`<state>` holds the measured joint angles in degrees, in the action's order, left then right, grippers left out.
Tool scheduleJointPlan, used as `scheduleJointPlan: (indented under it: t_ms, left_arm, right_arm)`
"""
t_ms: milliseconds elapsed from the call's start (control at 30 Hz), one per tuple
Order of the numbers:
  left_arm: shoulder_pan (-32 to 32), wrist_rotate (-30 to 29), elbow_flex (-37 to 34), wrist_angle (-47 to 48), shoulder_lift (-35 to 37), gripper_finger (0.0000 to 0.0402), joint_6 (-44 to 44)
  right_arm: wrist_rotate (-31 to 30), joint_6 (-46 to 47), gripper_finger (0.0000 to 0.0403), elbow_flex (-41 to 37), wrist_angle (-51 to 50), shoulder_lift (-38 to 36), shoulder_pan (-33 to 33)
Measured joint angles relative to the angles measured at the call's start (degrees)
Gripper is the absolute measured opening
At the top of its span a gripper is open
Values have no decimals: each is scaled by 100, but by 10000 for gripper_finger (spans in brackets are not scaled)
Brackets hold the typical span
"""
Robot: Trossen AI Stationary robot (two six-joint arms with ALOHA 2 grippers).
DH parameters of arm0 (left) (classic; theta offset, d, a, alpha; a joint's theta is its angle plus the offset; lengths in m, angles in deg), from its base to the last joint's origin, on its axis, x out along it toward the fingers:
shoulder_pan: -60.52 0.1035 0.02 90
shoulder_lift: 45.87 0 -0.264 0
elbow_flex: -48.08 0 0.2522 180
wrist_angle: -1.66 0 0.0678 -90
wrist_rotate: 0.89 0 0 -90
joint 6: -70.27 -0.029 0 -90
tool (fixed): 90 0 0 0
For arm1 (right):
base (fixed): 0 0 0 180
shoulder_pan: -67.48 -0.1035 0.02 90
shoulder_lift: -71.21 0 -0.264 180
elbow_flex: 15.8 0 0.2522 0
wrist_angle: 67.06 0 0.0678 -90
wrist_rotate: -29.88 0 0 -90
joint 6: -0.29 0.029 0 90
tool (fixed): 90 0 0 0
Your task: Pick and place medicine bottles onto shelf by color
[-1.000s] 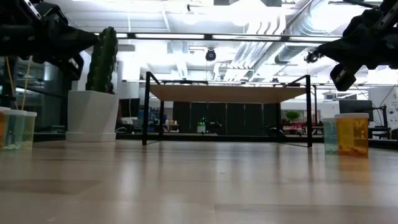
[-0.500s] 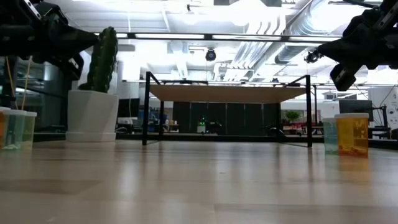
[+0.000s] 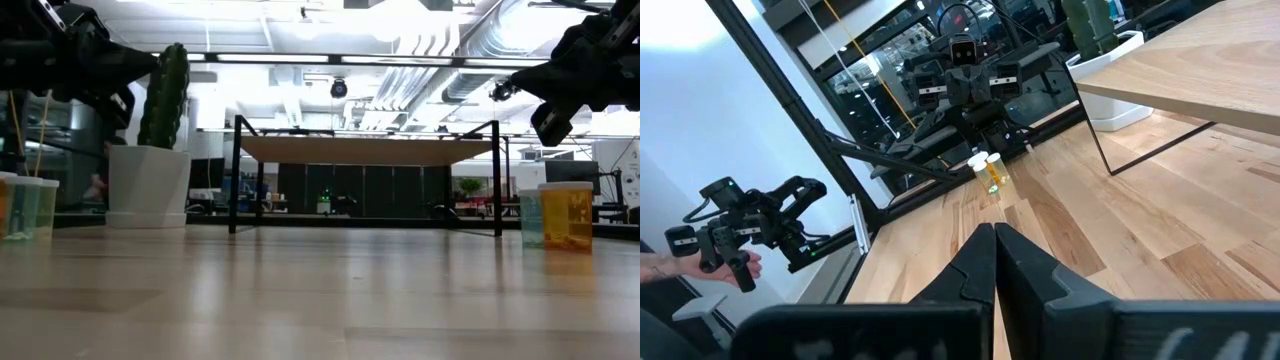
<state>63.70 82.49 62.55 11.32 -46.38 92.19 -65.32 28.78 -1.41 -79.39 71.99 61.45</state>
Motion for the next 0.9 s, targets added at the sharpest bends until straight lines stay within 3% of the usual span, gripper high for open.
scheduleJointPlan:
  t_ms: [500,667,900]
  left_arm:
    - [-1,0,1,-94,0,1,18]
    - [-2,-124,0,-994,0,1,1657]
    - [0,-1292,2,-2184,-45,1,2658]
  right_arm:
    - [0,0,0,-2,1,0,0]
    - [0,0,0,0,0,0,0]
    - [0,0,0,-2,2,0,-2]
